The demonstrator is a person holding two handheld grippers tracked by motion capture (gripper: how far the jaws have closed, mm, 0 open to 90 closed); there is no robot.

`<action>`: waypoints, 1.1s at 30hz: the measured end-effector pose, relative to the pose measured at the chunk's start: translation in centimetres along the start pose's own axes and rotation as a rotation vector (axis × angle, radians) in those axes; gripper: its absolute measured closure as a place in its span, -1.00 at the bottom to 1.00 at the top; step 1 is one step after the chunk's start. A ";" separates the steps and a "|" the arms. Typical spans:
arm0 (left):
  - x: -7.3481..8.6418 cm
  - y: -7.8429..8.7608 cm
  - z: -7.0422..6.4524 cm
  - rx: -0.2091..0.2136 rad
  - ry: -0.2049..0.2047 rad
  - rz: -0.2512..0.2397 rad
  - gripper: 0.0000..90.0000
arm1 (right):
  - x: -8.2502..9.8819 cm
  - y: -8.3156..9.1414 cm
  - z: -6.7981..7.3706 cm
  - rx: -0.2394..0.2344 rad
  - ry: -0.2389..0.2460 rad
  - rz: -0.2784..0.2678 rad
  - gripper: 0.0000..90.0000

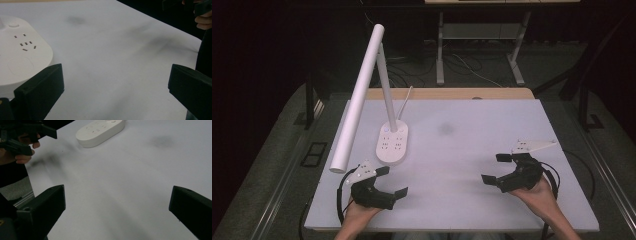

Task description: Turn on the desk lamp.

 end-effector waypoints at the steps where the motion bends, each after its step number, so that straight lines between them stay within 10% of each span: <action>1: 0.0 0.0 0.0 0.000 0.001 0.000 -1.00 | -0.2 0.0 0.0 -0.002 0.001 -0.002 -0.99; 33: 0.1 -0.2 0.4 -0.019 -0.002 -0.004 -1.00 | -5.9 -2.8 1.2 -0.044 0.060 0.006 -0.99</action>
Point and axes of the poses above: each handheld gripper's, and its own axes: y roughly backward along the jaws, x roughly out of its underside, z roughly to its left, the point moved 10 cm from there along -y, roughly forward along the jaws, and after that the axes turned 14 degrees about x, right-handed, at the moved point
